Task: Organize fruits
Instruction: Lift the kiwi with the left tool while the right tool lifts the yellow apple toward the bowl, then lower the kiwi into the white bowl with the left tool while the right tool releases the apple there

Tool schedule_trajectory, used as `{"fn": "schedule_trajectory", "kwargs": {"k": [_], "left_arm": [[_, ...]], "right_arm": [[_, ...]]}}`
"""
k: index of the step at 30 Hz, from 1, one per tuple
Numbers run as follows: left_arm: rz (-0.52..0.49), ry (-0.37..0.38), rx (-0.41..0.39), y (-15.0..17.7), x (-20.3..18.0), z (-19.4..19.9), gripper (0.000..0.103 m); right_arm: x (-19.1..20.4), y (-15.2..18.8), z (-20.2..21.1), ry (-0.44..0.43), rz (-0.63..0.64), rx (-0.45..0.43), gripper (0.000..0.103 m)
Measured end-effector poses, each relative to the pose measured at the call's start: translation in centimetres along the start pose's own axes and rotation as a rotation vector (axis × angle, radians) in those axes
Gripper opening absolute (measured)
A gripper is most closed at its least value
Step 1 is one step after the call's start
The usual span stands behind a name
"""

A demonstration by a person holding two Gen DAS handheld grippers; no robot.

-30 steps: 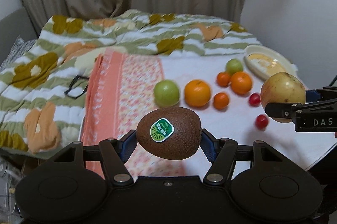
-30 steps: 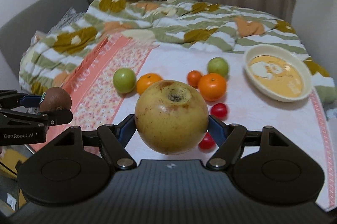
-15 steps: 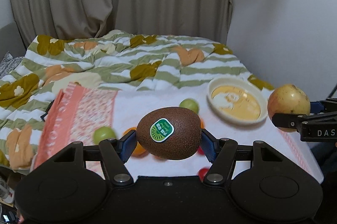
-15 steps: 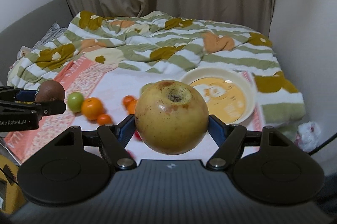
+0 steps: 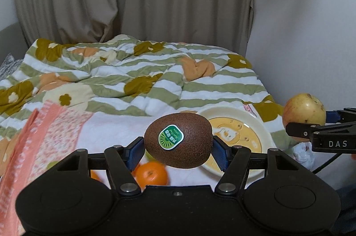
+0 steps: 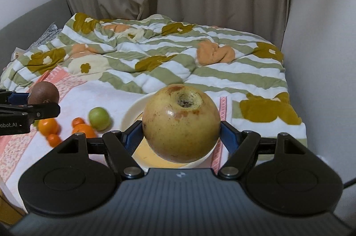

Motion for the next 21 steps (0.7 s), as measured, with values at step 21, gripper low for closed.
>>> {"fn": "schedule_trajectory", "kwargs": {"k": [21], "left_arm": [[-0.267,0.055,0.165,-1.7,-7.6,-18.2,0.068]], "right_arm": [[-6.3,-1.3,-10.5,0.005,-0.064,0.078,0.089]]}}
Point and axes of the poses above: each gripper's, at about its wrist camera, not at the fingertips, and z roughly against the way its jaws point, x to its left, y to its underside, the point moved 3 cm from there along -z, roughly the way its jaws point
